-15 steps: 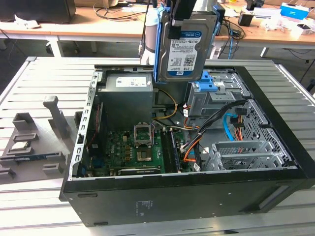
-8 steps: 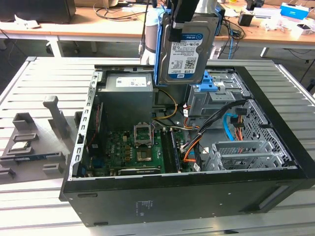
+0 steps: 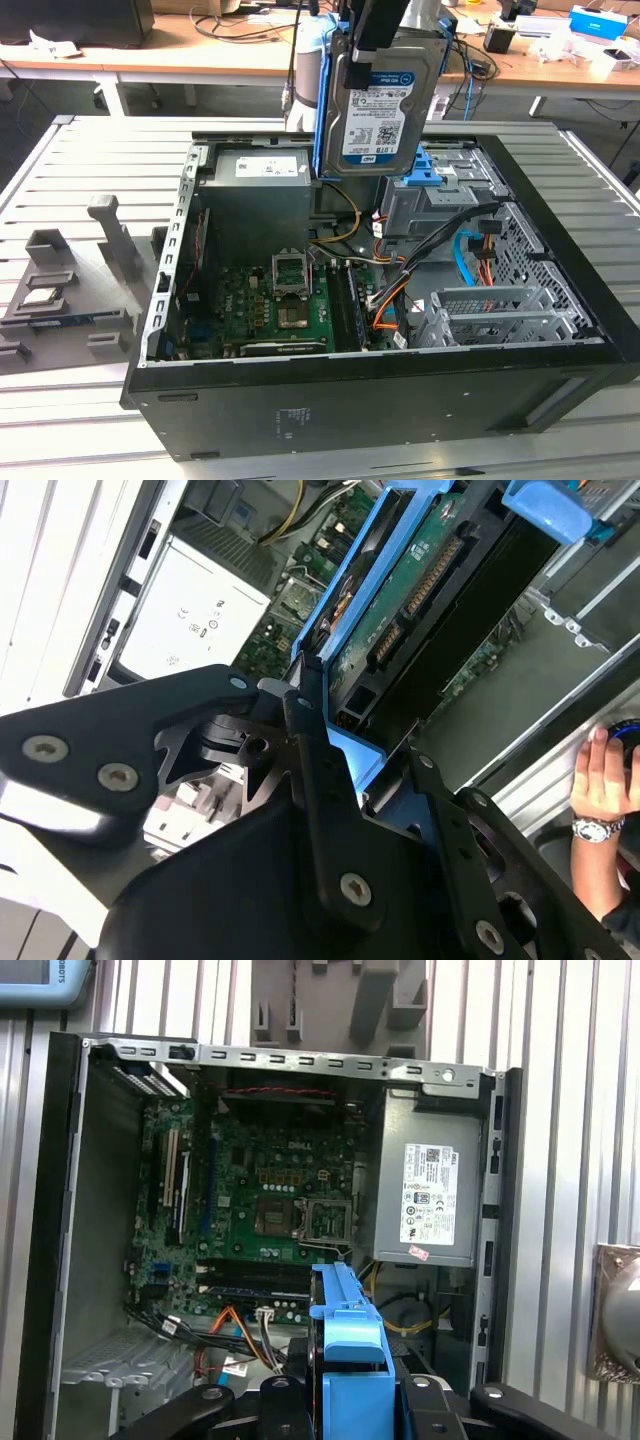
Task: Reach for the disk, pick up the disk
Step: 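Pick up the disk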
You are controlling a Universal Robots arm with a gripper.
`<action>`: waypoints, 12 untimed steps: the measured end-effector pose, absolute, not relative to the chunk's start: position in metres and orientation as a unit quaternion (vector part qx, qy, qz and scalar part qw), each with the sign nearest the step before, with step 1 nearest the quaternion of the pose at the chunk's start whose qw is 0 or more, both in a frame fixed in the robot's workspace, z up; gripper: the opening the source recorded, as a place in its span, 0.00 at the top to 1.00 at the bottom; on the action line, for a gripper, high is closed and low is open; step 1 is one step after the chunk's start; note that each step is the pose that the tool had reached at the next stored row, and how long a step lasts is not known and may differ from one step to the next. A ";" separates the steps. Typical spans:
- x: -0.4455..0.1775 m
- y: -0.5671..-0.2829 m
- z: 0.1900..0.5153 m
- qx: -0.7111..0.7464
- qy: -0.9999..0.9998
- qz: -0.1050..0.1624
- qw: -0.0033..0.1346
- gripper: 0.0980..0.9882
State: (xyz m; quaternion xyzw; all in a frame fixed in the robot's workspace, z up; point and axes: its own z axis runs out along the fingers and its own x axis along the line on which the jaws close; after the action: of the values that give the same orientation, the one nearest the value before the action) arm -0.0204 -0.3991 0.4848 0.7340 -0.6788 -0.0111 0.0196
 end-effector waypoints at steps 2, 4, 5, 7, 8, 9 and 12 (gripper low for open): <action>-0.020 -0.401 0.485 0.734 -0.679 -0.011 0.020 0.70; -0.020 -0.403 0.485 0.734 -0.679 -0.011 0.020 0.70; -0.020 -0.403 0.485 0.734 -0.679 -0.011 0.020 0.70; -0.020 -0.405 0.485 0.734 -0.679 -0.011 0.020 0.70; -0.020 -0.407 0.485 0.734 -0.679 -0.011 0.020 0.70; -0.020 -0.408 0.485 0.734 -0.679 -0.011 0.020 0.70; -0.020 -0.412 0.485 0.734 -0.679 -0.011 0.020 0.70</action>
State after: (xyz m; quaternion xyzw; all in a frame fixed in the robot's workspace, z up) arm -0.0204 -0.4115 0.4848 0.7340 -0.6788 -0.0111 0.0197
